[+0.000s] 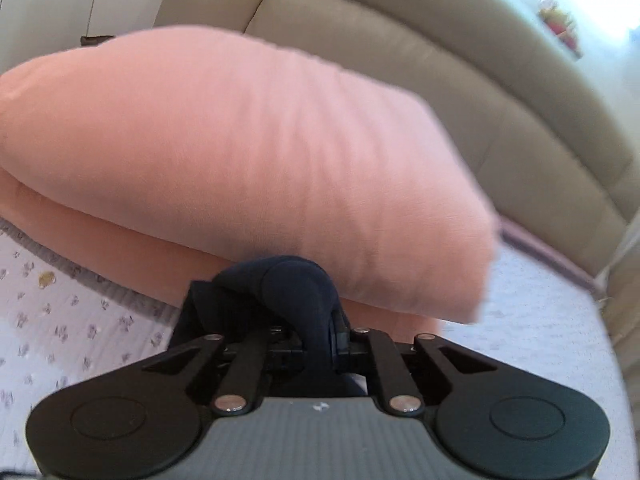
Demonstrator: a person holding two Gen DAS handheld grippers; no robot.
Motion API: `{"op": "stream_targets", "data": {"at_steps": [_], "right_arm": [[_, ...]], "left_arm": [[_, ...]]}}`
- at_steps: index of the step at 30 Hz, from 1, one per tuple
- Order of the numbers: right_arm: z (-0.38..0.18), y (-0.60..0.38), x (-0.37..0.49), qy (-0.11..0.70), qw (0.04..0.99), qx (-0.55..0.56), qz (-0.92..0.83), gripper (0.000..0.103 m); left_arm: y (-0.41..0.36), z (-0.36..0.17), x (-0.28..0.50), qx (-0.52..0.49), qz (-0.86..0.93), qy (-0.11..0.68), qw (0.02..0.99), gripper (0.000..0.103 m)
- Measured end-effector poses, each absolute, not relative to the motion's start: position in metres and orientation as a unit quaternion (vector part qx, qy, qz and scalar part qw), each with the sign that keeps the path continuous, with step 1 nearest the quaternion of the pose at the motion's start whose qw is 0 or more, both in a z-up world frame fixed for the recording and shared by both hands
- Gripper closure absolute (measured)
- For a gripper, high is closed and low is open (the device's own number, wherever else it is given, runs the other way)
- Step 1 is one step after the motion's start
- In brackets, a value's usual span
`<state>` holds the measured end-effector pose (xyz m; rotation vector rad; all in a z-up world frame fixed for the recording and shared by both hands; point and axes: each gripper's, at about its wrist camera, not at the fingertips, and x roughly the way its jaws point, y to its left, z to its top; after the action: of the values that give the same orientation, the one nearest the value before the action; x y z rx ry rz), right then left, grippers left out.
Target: Fold large clothes
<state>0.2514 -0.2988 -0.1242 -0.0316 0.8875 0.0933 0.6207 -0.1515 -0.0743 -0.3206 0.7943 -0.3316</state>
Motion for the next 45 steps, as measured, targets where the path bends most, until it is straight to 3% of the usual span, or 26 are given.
{"op": "stream_targets", "data": {"at_steps": [11, 13, 15, 17, 21, 23, 24, 28, 31, 36, 37, 39, 41, 42, 43, 45], "right_arm": [[-0.117, -0.307, 0.246, 0.412, 0.910, 0.025, 0.037, 0.000], [-0.109, -0.319, 0.238, 0.407, 0.910, 0.074, 0.030, 0.000], [-0.101, -0.335, 0.227, 0.392, 0.907, 0.153, 0.019, 0.000], [-0.094, -0.350, 0.216, 0.374, 0.900, 0.223, 0.017, 0.000], [-0.088, -0.374, 0.211, 0.344, 0.881, 0.325, 0.013, 0.000], [-0.091, -0.377, 0.220, 0.351, 0.868, 0.351, 0.023, 0.000], [-0.093, -0.376, 0.225, 0.355, 0.862, 0.359, 0.032, 0.000], [-0.101, -0.356, 0.247, 0.385, 0.847, 0.360, 0.070, 0.000], [-0.110, -0.336, 0.258, 0.396, 0.849, 0.342, 0.073, 0.000], [-0.106, -0.314, 0.264, 0.391, 0.863, 0.307, 0.093, 0.000], [-0.105, -0.311, 0.263, 0.392, 0.864, 0.300, 0.094, 0.000], [-0.104, -0.306, 0.260, 0.392, 0.866, 0.294, 0.102, 0.000], [-0.103, -0.298, 0.262, 0.403, 0.858, 0.288, 0.137, 0.015], [-0.101, -0.295, 0.259, 0.400, 0.861, 0.277, 0.146, 0.066], [-0.095, -0.291, 0.256, 0.385, 0.875, 0.261, 0.133, 0.089], [-0.083, -0.298, 0.252, 0.357, 0.881, 0.284, 0.123, 0.089]], "left_arm": [[-0.082, -0.007, 0.422, -0.301, -0.218, 0.326, 0.869, 0.091], [-0.070, -0.014, 0.384, -0.291, -0.222, 0.345, 0.865, 0.079], [-0.056, -0.030, 0.345, -0.267, -0.222, 0.380, 0.857, 0.043], [-0.039, -0.057, 0.309, -0.251, -0.210, 0.433, 0.840, 0.026], [-0.003, -0.096, 0.278, -0.240, -0.196, 0.495, 0.812, 0.029], [0.014, -0.097, 0.289, -0.247, -0.187, 0.472, 0.825, 0.029], [0.018, -0.093, 0.301, -0.244, -0.187, 0.452, 0.837, 0.023], [0.011, -0.093, 0.361, -0.153, -0.195, 0.393, 0.885, 0.017], [-0.002, -0.118, 0.409, -0.102, -0.181, 0.424, 0.882, 0.020], [-0.007, -0.171, 0.460, -0.138, -0.152, 0.475, 0.855, 0.027], [-0.004, -0.174, 0.462, -0.150, -0.160, 0.469, 0.855, 0.033], [-0.006, -0.167, 0.458, -0.160, -0.190, 0.442, 0.862, 0.069], [-0.019, -0.157, 0.455, -0.127, -0.215, 0.433, 0.866, 0.090], [-0.024, -0.151, 0.453, -0.111, -0.230, 0.430, 0.866, 0.092], [-0.027, -0.143, 0.448, -0.104, -0.246, 0.420, 0.868, 0.092], [-0.027, -0.115, 0.430, -0.114, -0.273, 0.382, 0.876, 0.093]]}}
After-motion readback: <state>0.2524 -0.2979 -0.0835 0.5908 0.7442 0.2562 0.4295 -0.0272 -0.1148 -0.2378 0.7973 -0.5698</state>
